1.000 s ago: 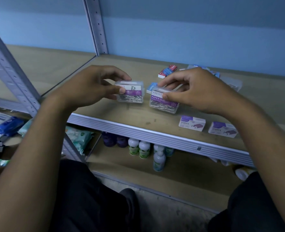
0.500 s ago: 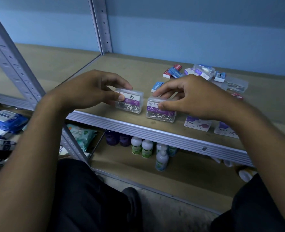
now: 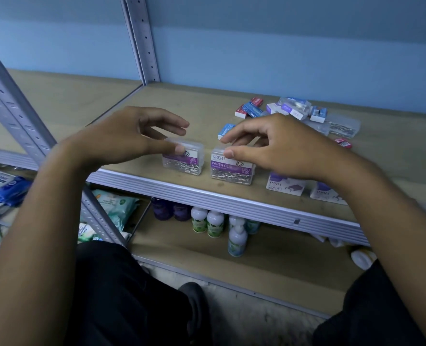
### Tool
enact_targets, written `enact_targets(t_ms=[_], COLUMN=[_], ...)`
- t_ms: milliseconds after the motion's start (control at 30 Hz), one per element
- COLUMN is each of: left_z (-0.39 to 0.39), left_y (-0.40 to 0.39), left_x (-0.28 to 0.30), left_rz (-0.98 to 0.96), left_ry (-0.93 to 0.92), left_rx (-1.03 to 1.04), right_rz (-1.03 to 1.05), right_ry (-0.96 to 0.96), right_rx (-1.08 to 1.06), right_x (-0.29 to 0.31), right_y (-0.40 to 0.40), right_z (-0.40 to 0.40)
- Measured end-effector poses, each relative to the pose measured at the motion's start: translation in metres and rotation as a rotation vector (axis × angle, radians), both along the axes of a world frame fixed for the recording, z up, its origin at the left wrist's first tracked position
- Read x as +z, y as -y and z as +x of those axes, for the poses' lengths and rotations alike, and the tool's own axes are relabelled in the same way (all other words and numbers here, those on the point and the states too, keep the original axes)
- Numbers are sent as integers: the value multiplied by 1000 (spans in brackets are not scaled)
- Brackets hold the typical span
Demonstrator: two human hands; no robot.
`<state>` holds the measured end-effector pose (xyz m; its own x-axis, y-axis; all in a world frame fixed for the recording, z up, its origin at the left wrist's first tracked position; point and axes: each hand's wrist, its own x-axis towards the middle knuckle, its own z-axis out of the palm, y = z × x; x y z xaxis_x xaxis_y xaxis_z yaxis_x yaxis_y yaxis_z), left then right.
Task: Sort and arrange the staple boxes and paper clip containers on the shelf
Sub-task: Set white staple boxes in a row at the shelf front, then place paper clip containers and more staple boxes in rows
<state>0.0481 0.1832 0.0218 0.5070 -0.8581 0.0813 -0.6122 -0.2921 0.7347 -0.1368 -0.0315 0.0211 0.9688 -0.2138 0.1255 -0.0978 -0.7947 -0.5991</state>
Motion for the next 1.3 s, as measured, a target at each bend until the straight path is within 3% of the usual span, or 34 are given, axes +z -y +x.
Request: enact_targets(t_ms=[133,300,600,767,1300], left_z=[-7,-21,-29,-21,-3], left_y=[12,35,86,110,132], left_x=[4,7,10,4,-6], left_rz=[-105,-89,68,198,477], left_ry=[30,129,292,324,365], left_rx=[55,51,36,-5,4], right_rz=[-10,-35,-106,-228,-355], right_ry=[26,68,72,-37,-260], right_rx=[-20,-95,-335,-435,-503], right_x=[-1,-4,-5,-9,-18], right_y=[4,15,56,86,110], right_z=[1,1,-10,-14,-4])
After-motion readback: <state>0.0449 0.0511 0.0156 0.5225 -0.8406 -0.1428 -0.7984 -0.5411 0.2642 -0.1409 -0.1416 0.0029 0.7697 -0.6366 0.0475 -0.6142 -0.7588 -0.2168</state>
